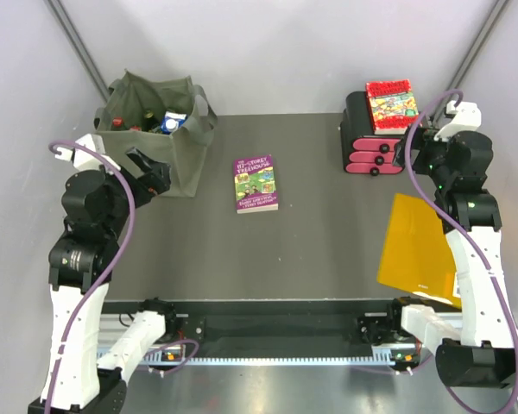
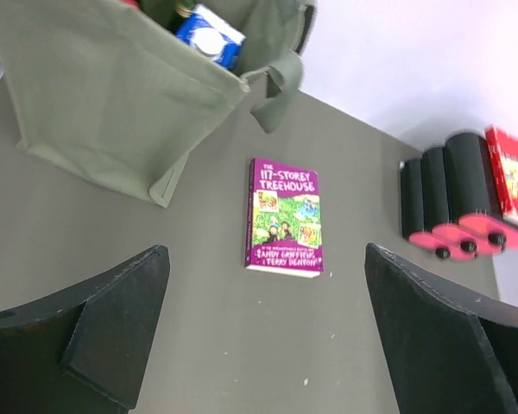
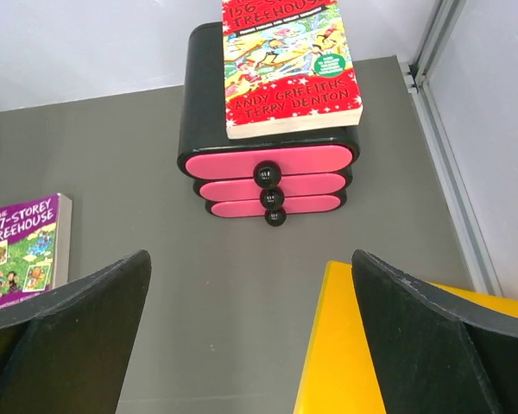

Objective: Take the beverage out of the canvas bag
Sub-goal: Adjust the canvas bag at the center of the board.

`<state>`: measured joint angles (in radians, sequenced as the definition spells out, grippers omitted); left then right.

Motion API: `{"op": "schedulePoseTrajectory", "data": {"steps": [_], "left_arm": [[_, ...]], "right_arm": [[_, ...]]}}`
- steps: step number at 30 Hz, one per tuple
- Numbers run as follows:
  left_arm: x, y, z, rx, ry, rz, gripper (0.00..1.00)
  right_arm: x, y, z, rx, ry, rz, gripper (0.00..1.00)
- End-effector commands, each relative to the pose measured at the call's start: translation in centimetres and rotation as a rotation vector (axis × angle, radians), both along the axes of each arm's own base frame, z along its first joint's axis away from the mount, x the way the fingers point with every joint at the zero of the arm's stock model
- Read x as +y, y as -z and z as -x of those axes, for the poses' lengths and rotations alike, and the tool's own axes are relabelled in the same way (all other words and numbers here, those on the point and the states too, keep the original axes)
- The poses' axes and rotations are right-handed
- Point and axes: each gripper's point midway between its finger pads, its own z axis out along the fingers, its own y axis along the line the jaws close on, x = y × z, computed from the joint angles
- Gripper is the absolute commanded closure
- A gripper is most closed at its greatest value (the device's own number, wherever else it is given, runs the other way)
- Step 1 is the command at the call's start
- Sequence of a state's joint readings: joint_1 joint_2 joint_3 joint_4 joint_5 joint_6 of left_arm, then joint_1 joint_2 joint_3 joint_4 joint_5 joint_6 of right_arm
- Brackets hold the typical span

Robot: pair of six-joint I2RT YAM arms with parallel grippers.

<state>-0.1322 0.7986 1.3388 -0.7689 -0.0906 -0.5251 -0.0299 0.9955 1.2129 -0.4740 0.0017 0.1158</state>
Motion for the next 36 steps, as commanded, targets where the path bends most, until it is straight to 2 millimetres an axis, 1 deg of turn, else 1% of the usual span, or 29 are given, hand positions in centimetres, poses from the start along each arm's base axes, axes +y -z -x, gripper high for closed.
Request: {"op": "schedulePoseTrajectory", "data": {"steps": [1, 3, 4, 5, 6, 7, 8, 9, 10, 11, 13, 14, 15, 16, 17, 19, 20, 21, 22, 23, 24, 25, 26, 27, 30, 32, 34, 36], "left_arm": [[1.4, -1.0, -1.1, 0.004, -0.134, 0.092, 0.01], [1.6, -1.3, -1.8, 0.002, -0.167, 0.133, 0.01], [1.5, -1.4, -2.6, 0.014, -0.178, 0.147, 0.01], [1.6, -1.6, -2.9, 0.021, -0.191, 0.159, 0.01], [1.6, -1.5, -3.2, 0.041, -0.209, 0.185, 0.01], [1.8, -2.0, -3.9, 0.047, -0.231, 0.198, 0.01], [1.9, -2.1, -4.2, 0.058, -0.25, 0.213, 0.01], [2.0, -1.6, -4.2, 0.093, -0.277, 0.246, 0.01], [2.2, -1.9, -4.8, 0.104, -0.308, 0.258, 0.01], [2.3, -1.7, -4.9, 0.123, -0.327, 0.272, 0.01], [2.5, -1.0, -5.5, 0.177, -0.378, 0.305, 0.02], [2.9, -0.7, -5.7, 0.19, -0.408, 0.312, 0.02], [3.0, -0.6, -5.9, 0.201, -0.434, 0.34, 0.03], [3.0, -0.3, -6.5, 0.222, -0.448, 0.345, 0.03], [3.3, -0.3, -6.8, 0.224, -0.465, 0.36, 0.03], [3.6, 0.1, -8.1, 0.238, -0.488, 0.39, 0.04], [4.6, 0.4, -8.6, 0.24, -0.517, 0.409, 0.05], [4.6, 0.8, -9.2, 0.258, -0.514, 0.445, 0.07], [4.7, 2.0, -10.0, 0.293, -0.524, 0.452, 0.09], [6.7, 2.1, -10.8, 0.27, -0.574, 0.482, 0.11], [6.6, 2.5, -11.5, 0.28, -0.549, 0.508, 0.16], [7.1, 3.3, -12.5, 0.289, -0.554, 0.516, 0.16], [7.8, 2.7, -13.5, 0.252, -0.552, 0.529, 0.17], [7.9, 2.6, -14.0, 0.24, -0.543, 0.527, 0.18], [8.5, 2.8, -15.8, 0.237, -0.536, 0.528, 0.19], [8.5, 2.9, -16.2, 0.243, -0.531, 0.516, 0.19], [8.5, 3.4, -16.6, 0.252, -0.529, 0.509, 0.19], [9.0, 4.1, -17.0, 0.263, -0.538, 0.497, 0.19]], "right_arm": [[0.3, -2.9, 0.2, -0.075, -0.032, 0.039, 0.0], [1.4, -2.6, 0.2, -0.064, -0.114, 0.062, 0.0], [1.9, -2.5, 0.3, -0.065, -0.178, 0.131, 0.0], [4.0, -2.1, 0.7, -0.062, -0.319, 0.144, 0.01], [5.1, -1.9, 0.9, -0.059, -0.403, 0.17, 0.0], [6.1, -1.7, 1.2, -0.067, -0.489, 0.227, 0.0], [8.4, -1.3, 2.0, -0.064, -0.606, 0.226, 0.0], [9.3, -1.3, 2.1, -0.065, -0.644, 0.241, 0.0], [10.0, -1.2, 2.3, -0.069, -0.678, 0.267, 0.0], [11.8, -1.1, 3.1, -0.075, -0.762, 0.272, 0.0], [13.2, -0.4, 3.7, -0.072, -0.851, 0.285, 0.0], [14.6, 0.0, 4.7, -0.068, -0.927, 0.271, 0.0], [15.3, 0.7, 5.0, -0.054, -0.971, 0.266, 0.0], [16.0, 1.0, 5.4, -0.054, -1.011, 0.275, 0.0], [17.0, 1.4, 6.1, -0.043, -1.059, 0.267, 0.0], [17.7, 2.0, 6.6, -0.032, -1.089, 0.257, 0.0], [18.2, 1.9, 6.9, -0.041, -1.109, 0.256, 0.01], [18.3, 2.3, 6.8, -0.032, -1.109, 0.247, 0.0], [18.5, 2.1, 6.9, -0.039, -1.114, 0.248, 0.0], [18.6, 2.2, 6.9, -0.043, -1.12, 0.248, 0.0], [18.8, 2.2, 7.0, -0.044, -1.127, 0.246, 0.0], [18.8, 2.3, 7.1, -0.044, -1.13, 0.245, 0.0], [19.0, 2.3, 7.2, -0.045, -1.139, 0.244, 0.0], [19.0, 2.5, 7.2, -0.041, -1.144, 0.24, 0.0], [19.3, 2.9, 7.5, -0.04, -1.16, 0.233, 0.0], [19.5, 3.4, 7.6, -0.03, -1.172, 0.225, 0.0], [19.6, 3.7, 7.7, -0.025, -1.179, 0.219, 0.0], [19.8, 4.2, 7.7, -0.013, -1.19, 0.213, 0.0]]}}
